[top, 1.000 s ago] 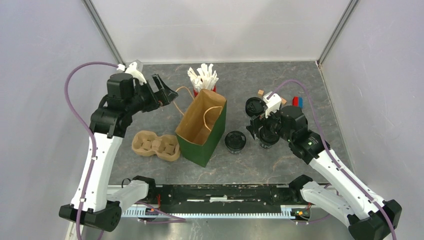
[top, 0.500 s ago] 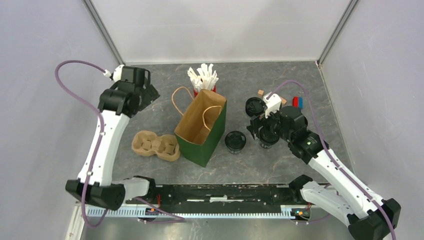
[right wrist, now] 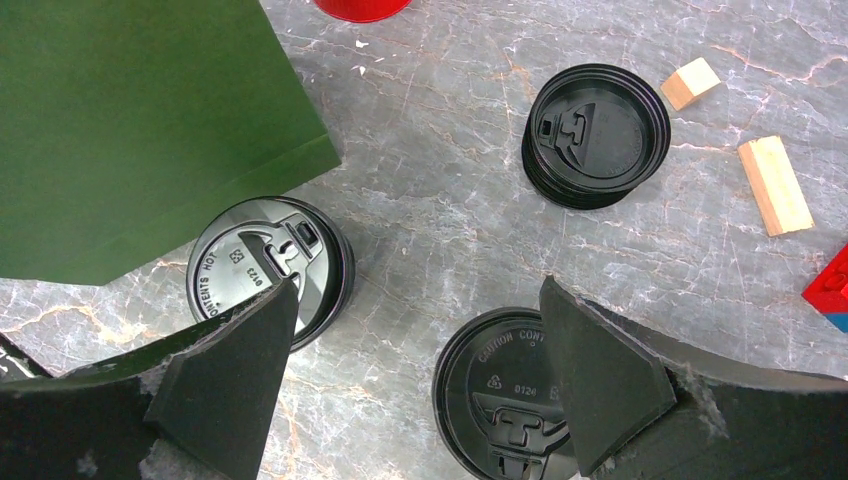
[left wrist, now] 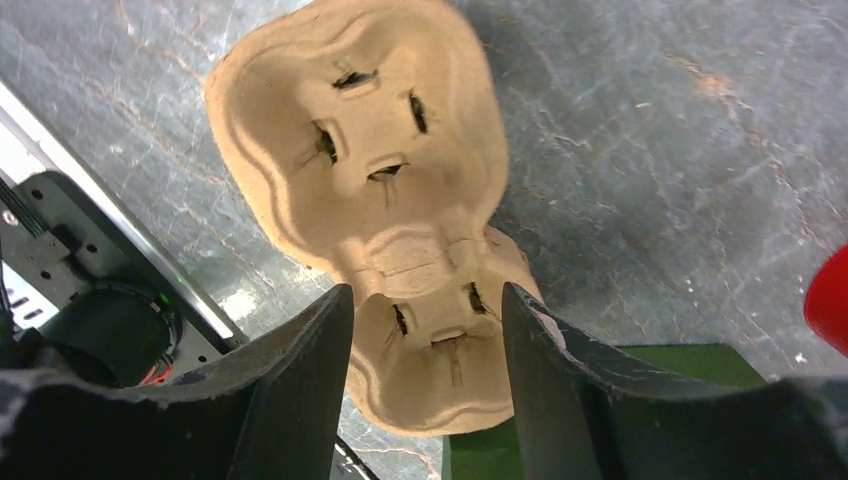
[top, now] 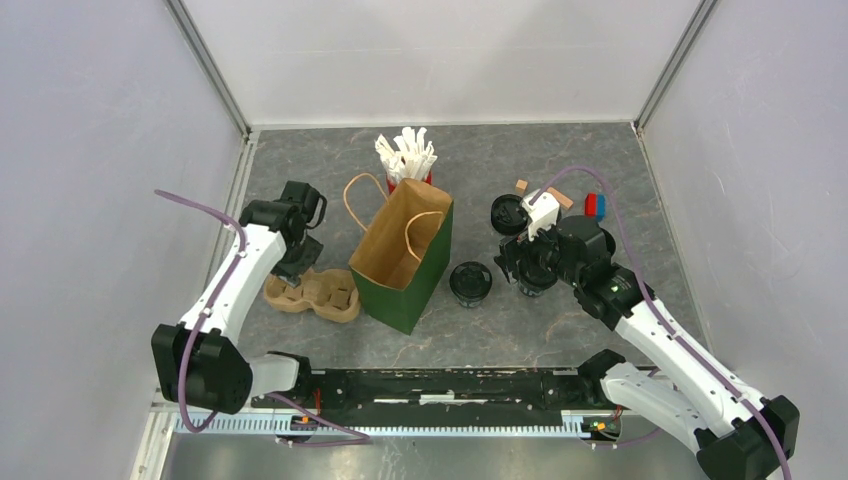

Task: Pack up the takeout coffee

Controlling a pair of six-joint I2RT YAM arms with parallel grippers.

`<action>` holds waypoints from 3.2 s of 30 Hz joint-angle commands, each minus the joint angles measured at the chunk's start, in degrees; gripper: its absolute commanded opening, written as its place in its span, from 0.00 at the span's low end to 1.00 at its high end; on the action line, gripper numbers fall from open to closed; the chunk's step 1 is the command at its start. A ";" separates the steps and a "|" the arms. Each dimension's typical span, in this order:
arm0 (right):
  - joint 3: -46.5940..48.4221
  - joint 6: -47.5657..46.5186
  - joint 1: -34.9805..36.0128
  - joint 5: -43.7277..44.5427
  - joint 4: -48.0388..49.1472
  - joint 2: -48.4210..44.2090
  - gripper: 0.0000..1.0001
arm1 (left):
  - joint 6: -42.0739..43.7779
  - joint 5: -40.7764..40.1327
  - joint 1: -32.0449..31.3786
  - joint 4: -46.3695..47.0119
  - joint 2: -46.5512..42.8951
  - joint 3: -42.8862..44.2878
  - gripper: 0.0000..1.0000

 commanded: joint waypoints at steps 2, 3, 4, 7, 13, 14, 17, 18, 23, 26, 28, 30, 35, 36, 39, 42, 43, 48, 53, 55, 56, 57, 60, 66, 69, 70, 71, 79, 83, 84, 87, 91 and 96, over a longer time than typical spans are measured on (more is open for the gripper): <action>-0.41 -1.01 0.00 0.40 2.82 -0.67 0.98 | -9.35 -0.05 0.24 1.56 -2.14 -3.73 0.60; -0.43 -1.10 -0.01 0.39 2.87 -0.66 0.98 | -9.61 0.05 0.26 1.99 -2.21 -4.23 0.60; -0.47 -1.14 0.00 0.39 2.89 -0.66 0.98 | -10.05 0.18 0.24 2.02 -2.18 -4.53 0.59; -0.37 -1.16 -0.01 0.39 2.79 -0.70 0.98 | -11.46 1.21 0.33 2.01 -1.85 -5.18 0.56; -0.22 -1.13 0.00 0.42 2.72 -0.79 0.98 | -12.60 2.85 0.33 2.97 -0.81 -6.46 0.54; -0.28 -1.07 -0.02 0.48 2.64 -0.82 0.98 | -12.71 2.83 0.33 2.97 -0.60 -6.54 0.54; -0.30 -1.28 0.00 0.71 2.53 -0.84 0.98 | -12.76 2.96 0.40 3.17 -0.18 -6.81 0.54; -0.27 -1.36 -0.07 0.74 2.45 -0.86 0.98 | -12.67 2.79 0.42 3.15 -0.08 -6.81 0.54; -0.39 -1.52 0.00 0.83 2.49 -0.75 0.98 | -12.67 2.04 0.85 3.10 0.33 -7.38 0.54; -0.31 -1.50 0.00 0.83 2.51 -0.62 0.98 | -12.39 2.32 1.05 3.93 0.68 -7.92 0.54; -0.26 -1.52 0.00 0.83 2.53 -0.56 0.98 | -12.29 2.46 1.18 4.47 0.92 -8.21 0.54; -0.21 -1.53 -0.01 0.83 2.46 -0.52 0.98 | -12.32 2.42 1.29 4.67 1.12 -8.30 0.54; -0.16 -1.50 0.00 0.92 2.53 -0.43 0.98 | -12.14 2.41 1.56 4.90 1.87 -8.39 0.55; -0.13 -1.54 -0.01 0.92 2.53 -0.41 0.98 | -12.15 2.44 1.60 4.90 1.96 -8.47 0.55; -0.08 -1.58 0.00 0.83 2.50 -0.39 0.98 | -12.14 2.46 1.72 4.91 2.27 -8.57 0.55; 0.01 -1.52 0.00 0.83 2.40 -0.51 0.98 | -12.10 2.70 1.73 5.23 2.61 -8.74 0.55; -0.03 -1.50 0.00 0.78 2.37 -0.50 0.98 | -12.01 2.70 1.73 5.57 2.63 -8.83 0.55; 0.10 -1.52 -0.01 0.79 2.41 -0.63 0.98 | -11.88 3.01 1.82 5.79 2.87 -8.92 0.53; 0.04 -1.50 0.00 0.83 2.45 -0.59 0.98 | -12.13 3.13 1.91 5.78 2.59 -9.33 0.50; 0.05 -1.56 -0.04 0.85 2.39 -0.58 0.98 | -12.23 3.31 1.91 5.79 2.57 -9.61 0.50; -0.03 -1.53 -0.04 0.84 2.38 -0.62 0.98 | -12.32 3.40 1.91 5.71 2.57 -9.71 0.50; -0.04 -1.54 -0.07 0.83 2.44 -0.59 0.98 | -12.31 3.40 1.91 5.75 2.55 -9.79 0.50; 0.03 -1.50 0.00 0.83 2.37 -0.68 0.98 | -12.32 3.38 1.91 5.68 2.77 -9.88 0.49; -0.12 -1.51 -0.01 0.92 2.43 -0.72 0.98 | -12.49 2.99 1.99 4.80 2.00 -9.52 0.42; -0.24 -1.55 0.00 0.92 2.52 -0.66 0.98 | -12.67 2.15 2.00 3.45 1.14 -8.46 0.39; -0.28 -1.52 -0.05 0.92 2.50 -0.67 0.98 | -12.67 1.88 2.00 3.01 0.77 -8.06 0.38; -0.22 -1.51 0.01 0.98 2.56 -0.72 0.98 | -12.67 1.59 2.00 2.66 0.17 -7.54 0.37; -0.29 -1.57 0.00 0.66 2.87 -0.35 0.98 | -12.23 0.10 2.00 0.36 -3.00 -4.95 0.34; -0.39 -1.55 -0.02 0.56 2.83 -0.41 0.98 | -11.58 -1.68 2.00 -1.11 -3.96 -3.47 0.34; -0.39 -1.50 -0.01 0.48 2.81 -0.41 0.98 | -11.30 -2.50 2.00 -1.59 -4.25 -2.86 0.34; -0.39 -1.51 -0.04 0.35 2.81 -0.64 0.98 | -9.10 -6.60 2.00 -3.36 -5.07 -0.28 0.34; -0.48 -1.55 0.00 0.31 2.76 -0.83 0.98 | -3.83 -13.59 2.00 -5.53 -6.93 4.63 0.34; -0.47 -1.45 -0.02 -0.26 3.15 -0.77 0.98 | 5.78 -18.31 2.00 -3.67 -10.58 11.64 0.34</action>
